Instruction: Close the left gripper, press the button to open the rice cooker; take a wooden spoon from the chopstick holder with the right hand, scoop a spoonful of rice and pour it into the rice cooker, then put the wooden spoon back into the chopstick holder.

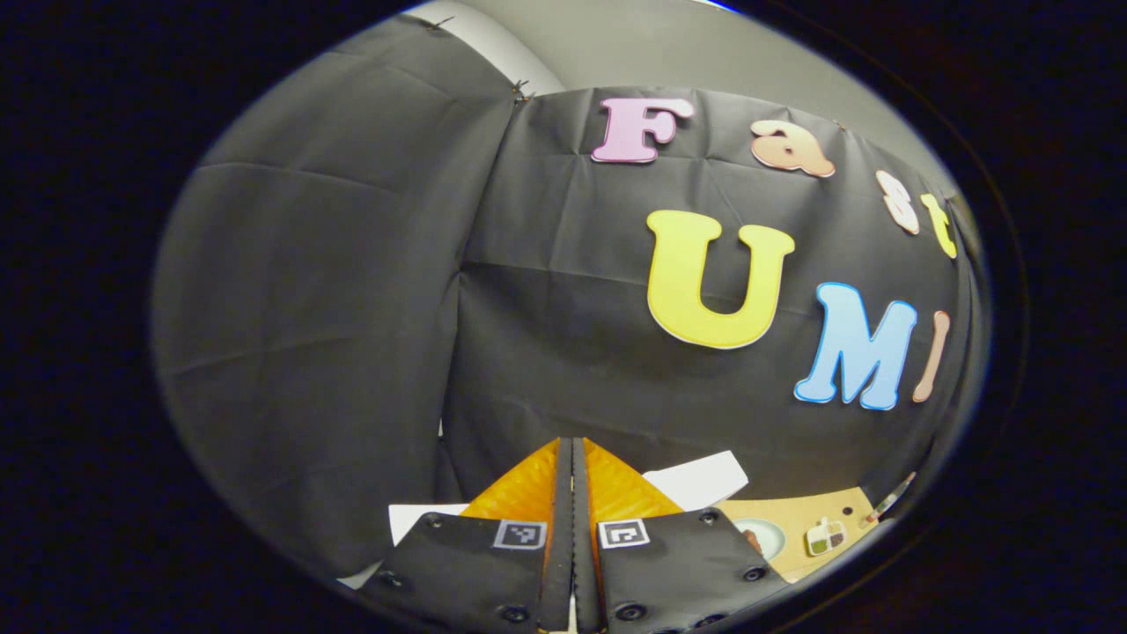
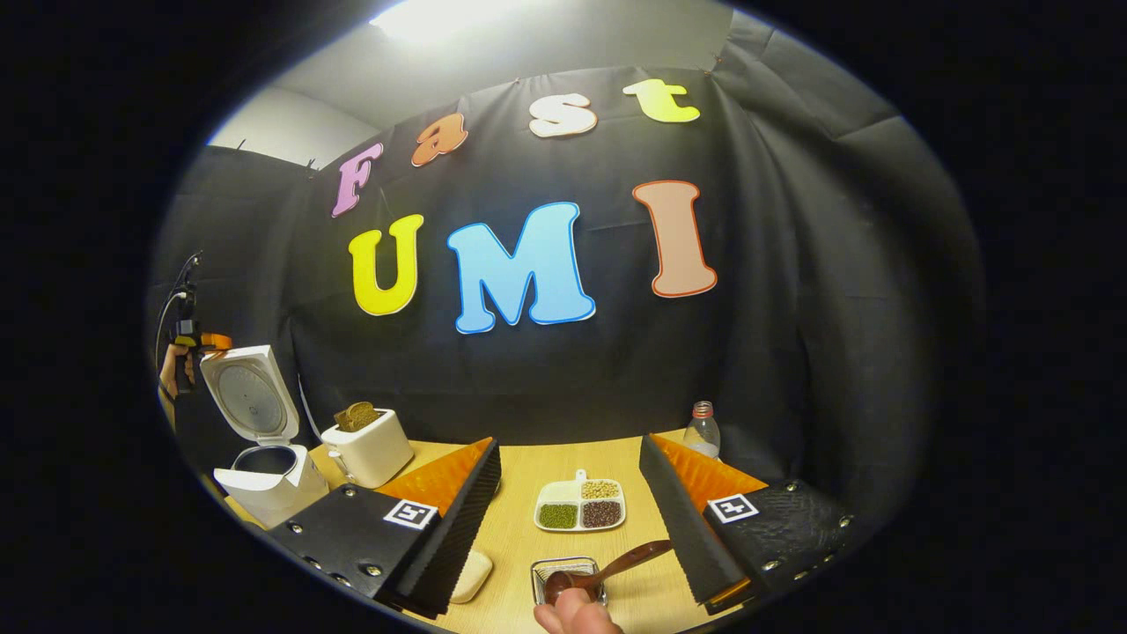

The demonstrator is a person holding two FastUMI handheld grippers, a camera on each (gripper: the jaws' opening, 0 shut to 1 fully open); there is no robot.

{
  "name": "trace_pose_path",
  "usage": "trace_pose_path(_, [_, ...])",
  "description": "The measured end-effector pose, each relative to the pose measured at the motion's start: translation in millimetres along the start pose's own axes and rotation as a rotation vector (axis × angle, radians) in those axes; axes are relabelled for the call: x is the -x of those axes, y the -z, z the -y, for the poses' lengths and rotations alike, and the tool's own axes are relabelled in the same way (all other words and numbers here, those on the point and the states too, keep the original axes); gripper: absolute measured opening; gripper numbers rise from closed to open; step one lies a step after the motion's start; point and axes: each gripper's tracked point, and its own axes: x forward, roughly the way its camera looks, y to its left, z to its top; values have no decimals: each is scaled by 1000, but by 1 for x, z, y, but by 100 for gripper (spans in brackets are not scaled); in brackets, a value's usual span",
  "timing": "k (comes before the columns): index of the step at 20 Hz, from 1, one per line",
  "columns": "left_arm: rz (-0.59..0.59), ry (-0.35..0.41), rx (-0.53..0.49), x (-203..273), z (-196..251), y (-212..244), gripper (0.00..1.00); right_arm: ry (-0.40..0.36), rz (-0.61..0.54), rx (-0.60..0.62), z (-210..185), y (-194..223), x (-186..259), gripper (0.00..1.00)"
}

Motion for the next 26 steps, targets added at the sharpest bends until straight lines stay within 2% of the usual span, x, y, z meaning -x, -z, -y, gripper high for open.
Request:
trace_pose_path(6, [74,7,-88,59,24,31,8,-24,-15,-7,-8,13,1,96])
trace_pose_path(10, [73,41,-119,96,43,67,8,-31,-24,-43,-7,21,-1,96])
trace_pose_path(16, [42,103,-58,127,53,108,8,-45,-40,-55,-9,30,3,96])
trace_pose_path(17, [37,104,-54,130,53,116,8,-47,-42,-54,-9,31,4,96])
trace_pose_path(18, [24,98,-54,130,52,125,12,-48,-43,-55,-9,31,5,96])
trace_pose_path(19, [3,94,-60,129,51,138,8,-51,-43,-57,-9,31,7,96])
trace_pose_path(20, [-12,92,-68,131,52,148,8,-49,-44,-57,-9,32,8,96])
trace_pose_path(26, [77,51,-162,142,56,163,8,-42,-60,-67,-7,37,8,96])
